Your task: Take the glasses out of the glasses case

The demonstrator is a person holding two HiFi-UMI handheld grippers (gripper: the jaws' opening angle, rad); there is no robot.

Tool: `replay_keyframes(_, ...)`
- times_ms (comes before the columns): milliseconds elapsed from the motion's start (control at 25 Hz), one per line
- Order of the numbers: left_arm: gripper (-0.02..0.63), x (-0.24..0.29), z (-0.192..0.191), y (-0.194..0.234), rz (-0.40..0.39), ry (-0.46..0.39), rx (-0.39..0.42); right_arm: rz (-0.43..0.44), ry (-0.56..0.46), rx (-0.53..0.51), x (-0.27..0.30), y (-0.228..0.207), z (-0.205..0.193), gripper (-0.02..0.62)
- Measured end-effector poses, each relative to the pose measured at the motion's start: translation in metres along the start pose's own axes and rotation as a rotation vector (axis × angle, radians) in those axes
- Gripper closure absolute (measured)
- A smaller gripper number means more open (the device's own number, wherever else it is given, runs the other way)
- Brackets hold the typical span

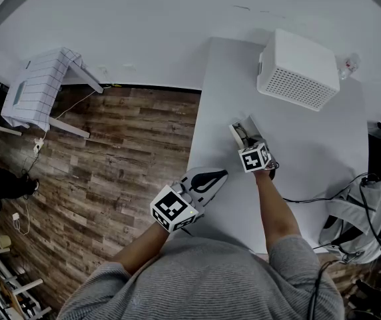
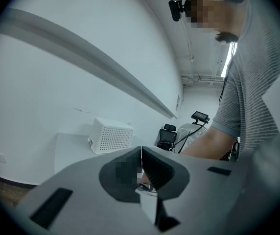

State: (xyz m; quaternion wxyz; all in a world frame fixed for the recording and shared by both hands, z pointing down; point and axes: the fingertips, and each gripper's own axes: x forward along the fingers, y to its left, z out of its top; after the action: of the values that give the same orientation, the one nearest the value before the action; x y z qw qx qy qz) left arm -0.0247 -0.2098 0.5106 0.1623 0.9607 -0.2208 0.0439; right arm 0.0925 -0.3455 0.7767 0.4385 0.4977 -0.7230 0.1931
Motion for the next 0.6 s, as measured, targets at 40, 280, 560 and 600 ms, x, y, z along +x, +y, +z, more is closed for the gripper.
replay_keyframes(40, 0.592, 0.000, 0.000, 0.000, 0.000, 0.000, 0.000, 0.000, -0.001, 0.003, 0.000, 0.000, 0.000, 0.561)
replay_keyframes(280, 0.592, 0.001, -0.001, -0.002, 0.003, 0.002, 0.001, -0.004, -0.019, 0.017, -0.003, -0.003, 0.003, 0.563)
replay_keyframes(560, 0.592, -0.001, 0.001, -0.003, -0.003, 0.000, 0.002, -0.023, -0.046, 0.030, -0.012, -0.005, 0.008, 0.563)
replay_keyframes(600, 0.592, -0.001, 0.001, -0.003, -0.004, -0.001, 0.002, -0.025, -0.051, 0.031, -0.014, -0.005, 0.009, 0.563)
